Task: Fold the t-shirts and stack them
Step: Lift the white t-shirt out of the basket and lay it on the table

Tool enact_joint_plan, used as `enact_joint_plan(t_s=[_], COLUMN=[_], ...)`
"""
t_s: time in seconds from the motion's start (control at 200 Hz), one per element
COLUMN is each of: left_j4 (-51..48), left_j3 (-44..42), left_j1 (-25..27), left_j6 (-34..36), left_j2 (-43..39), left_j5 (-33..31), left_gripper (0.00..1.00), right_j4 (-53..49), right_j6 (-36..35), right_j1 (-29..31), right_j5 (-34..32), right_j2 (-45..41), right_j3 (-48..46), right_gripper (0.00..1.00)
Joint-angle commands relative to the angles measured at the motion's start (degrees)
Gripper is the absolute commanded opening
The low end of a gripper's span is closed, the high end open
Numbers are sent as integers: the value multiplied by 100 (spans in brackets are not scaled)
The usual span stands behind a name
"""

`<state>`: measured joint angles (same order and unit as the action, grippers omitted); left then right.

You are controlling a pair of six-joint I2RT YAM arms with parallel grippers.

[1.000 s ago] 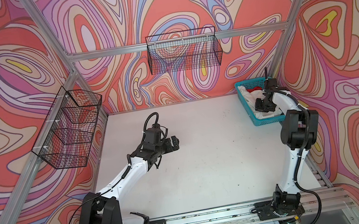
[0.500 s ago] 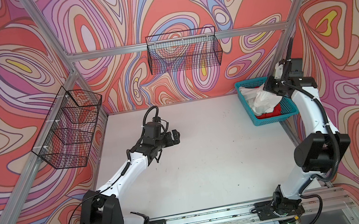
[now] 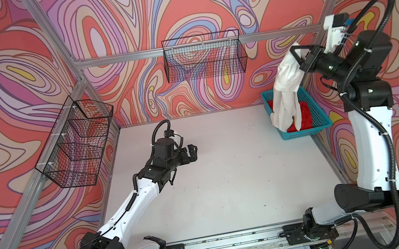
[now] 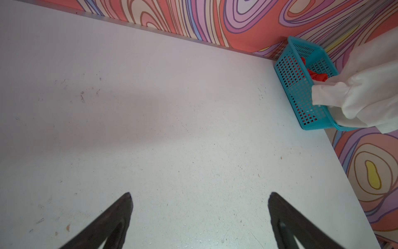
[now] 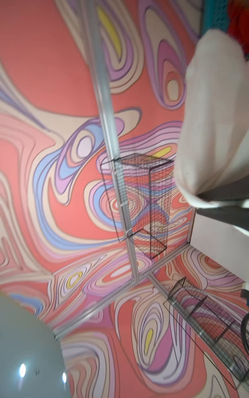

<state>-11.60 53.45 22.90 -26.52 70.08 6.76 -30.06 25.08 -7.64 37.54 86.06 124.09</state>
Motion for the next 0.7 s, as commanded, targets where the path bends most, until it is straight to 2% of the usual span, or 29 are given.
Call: enact_joint_plan(t_s=[0.0, 0.18, 0.356, 0.546, 0.696], left_j4=[-59, -153, -303, -593, -719], left_j3=[-206, -418, -598, -643, -644], left_j1=[28, 23, 23, 29, 30], left_j6=[-115, -178, -209, -239, -219], left_j2=[-268, -646, -942, -1265, -1396], left_j5=[-223, -420, -645, -882, -1022], left_gripper=[100, 100, 100, 100, 100], right_j4=[775, 1363, 1273, 1430, 1663], right_j6=[750, 1399, 1092, 968, 1058], right_j1=[107, 149, 596, 1149, 1275], right_j5=[982, 1333, 1298, 1305, 1457], right_j2=[33, 180, 338, 727, 921], right_j3=[550, 697, 312, 623, 970], right_gripper=[0, 0, 0, 0, 0])
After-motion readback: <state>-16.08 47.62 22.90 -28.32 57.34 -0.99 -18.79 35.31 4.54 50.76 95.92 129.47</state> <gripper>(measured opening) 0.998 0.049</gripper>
